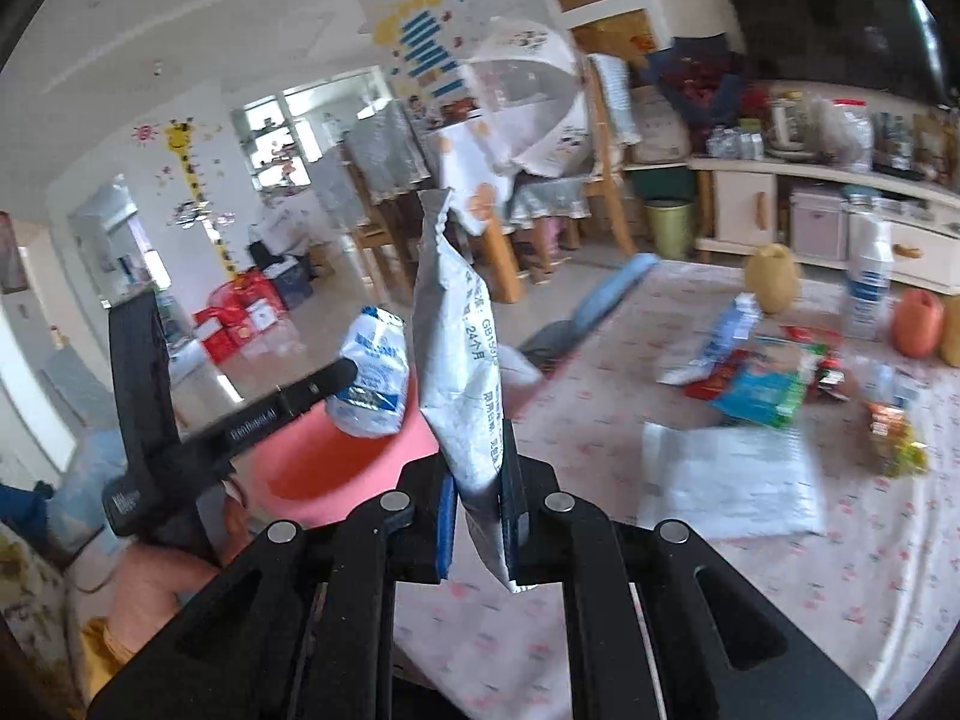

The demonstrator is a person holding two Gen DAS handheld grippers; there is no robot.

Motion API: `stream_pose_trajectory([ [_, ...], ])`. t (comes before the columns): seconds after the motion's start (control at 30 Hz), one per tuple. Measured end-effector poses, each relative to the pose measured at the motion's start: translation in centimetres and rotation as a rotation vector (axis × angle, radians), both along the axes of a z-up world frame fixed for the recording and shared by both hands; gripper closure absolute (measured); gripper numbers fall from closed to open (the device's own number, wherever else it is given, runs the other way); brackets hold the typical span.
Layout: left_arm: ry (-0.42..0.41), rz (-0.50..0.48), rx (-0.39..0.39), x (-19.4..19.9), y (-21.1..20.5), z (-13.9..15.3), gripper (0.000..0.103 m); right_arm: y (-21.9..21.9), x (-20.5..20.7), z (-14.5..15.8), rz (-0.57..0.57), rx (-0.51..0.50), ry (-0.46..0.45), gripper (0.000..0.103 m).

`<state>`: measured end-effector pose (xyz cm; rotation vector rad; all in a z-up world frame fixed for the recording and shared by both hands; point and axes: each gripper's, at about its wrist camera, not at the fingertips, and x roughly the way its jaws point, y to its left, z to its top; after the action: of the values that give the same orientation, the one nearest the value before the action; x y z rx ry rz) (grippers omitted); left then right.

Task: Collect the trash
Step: 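Lift the bottle and silver bag and carry both over the pink bucket, then open both tools to drop the bottle and silver bag into the bucket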

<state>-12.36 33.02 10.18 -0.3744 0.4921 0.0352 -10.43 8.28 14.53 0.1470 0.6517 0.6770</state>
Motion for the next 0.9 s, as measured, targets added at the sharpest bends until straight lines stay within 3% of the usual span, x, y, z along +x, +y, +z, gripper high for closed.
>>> stream_pose_trajectory([
  [0.37, 0.053, 0.139, -0.009, -1.6, 6.7, -2.3, 0.085, 11.9, 2.3, 0.3, 0.173, 0.048, 0.048, 0.090],
  [0.47, 0.070, 0.165, -0.008, -1.9, 7.8, -3.3, 0.085, 14.1, 3.5, -0.8, 0.182, 0.043, 0.087, 0.085],
  [0.5, 0.079, 0.176, -0.007, -2.0, 8.2, -3.6, 0.084, 14.5, 3.8, -1.3, 0.177, 0.031, 0.097, 0.071],
  [0.53, 0.088, 0.185, -0.003, -2.1, 8.4, -3.8, 0.076, 14.5, 4.0, -1.9, 0.154, 0.025, 0.120, 0.049],
  [0.6, 0.099, 0.213, 0.010, -2.5, 8.9, -4.1, 0.056, 13.6, 4.1, -2.5, 0.129, 0.050, 0.146, 0.032],
  [0.63, 0.090, 0.228, 0.021, -2.8, 9.1, -4.0, 0.046, 12.6, 3.8, -2.8, 0.112, 0.055, 0.147, 0.028],
  [0.73, 0.068, 0.273, 0.049, -3.4, 9.5, -3.7, 0.030, 10.9, 2.7, -3.0, 0.043, -0.036, 0.097, 0.018],
  [0.9, -0.012, 0.244, 0.086, -4.7, 8.1, -2.6, 0.014, 8.5, 0.5, -3.4, 0.001, -0.201, -0.010, 0.015],
])
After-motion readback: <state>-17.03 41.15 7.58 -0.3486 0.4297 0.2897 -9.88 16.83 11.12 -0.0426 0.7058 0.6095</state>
